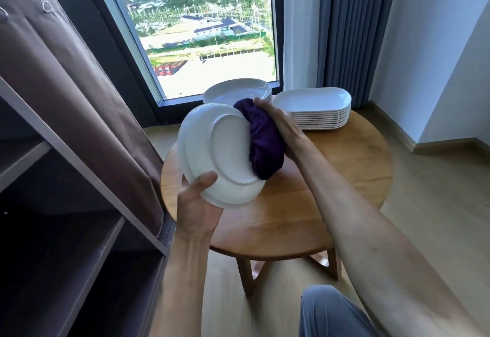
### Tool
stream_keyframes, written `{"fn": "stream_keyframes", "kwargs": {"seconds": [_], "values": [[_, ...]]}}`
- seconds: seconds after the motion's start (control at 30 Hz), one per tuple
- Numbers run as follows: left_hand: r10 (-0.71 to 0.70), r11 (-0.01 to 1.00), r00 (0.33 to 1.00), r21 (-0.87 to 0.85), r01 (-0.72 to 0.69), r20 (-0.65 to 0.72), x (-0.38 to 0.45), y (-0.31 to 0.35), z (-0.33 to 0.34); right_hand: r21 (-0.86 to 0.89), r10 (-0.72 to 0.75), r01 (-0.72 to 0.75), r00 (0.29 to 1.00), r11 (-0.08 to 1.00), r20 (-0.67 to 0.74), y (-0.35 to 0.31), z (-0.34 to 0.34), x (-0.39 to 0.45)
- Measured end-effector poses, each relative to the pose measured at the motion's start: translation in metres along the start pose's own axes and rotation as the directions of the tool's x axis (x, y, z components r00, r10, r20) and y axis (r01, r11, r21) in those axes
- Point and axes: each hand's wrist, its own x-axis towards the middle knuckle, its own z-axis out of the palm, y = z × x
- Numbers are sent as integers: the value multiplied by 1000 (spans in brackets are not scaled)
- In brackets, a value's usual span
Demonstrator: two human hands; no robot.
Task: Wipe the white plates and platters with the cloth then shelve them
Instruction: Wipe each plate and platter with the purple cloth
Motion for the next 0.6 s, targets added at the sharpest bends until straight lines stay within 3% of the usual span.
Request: {"fn": "stream_keyframes", "kwargs": {"seconds": [0.1,0.2,0.27,0.37,0.5,0.6], "values": [[-5,999,994,-49,0,-106,1,5,5,166,40,-34,999,986,-36,19,2,-10],[8,996,988,-87,-22,-156,1,5,11,172,18,12,985,985,-171,26,15,-17],[28,991,980,-125,-53,-198,2,6,14,64,9,5,977,998,-214,28,23,-22],[76,978,959,-165,-124,-272,4,9,14,-271,27,-81,980,959,-196,34,32,-38],[95,981,933,-129,-148,-346,9,11,15,-402,-178,61,949,914,-261,41,44,-68],[27,990,917,-117,-80,-397,12,10,20,-454,-359,215,897,865,-259,44,55,-88]]}}
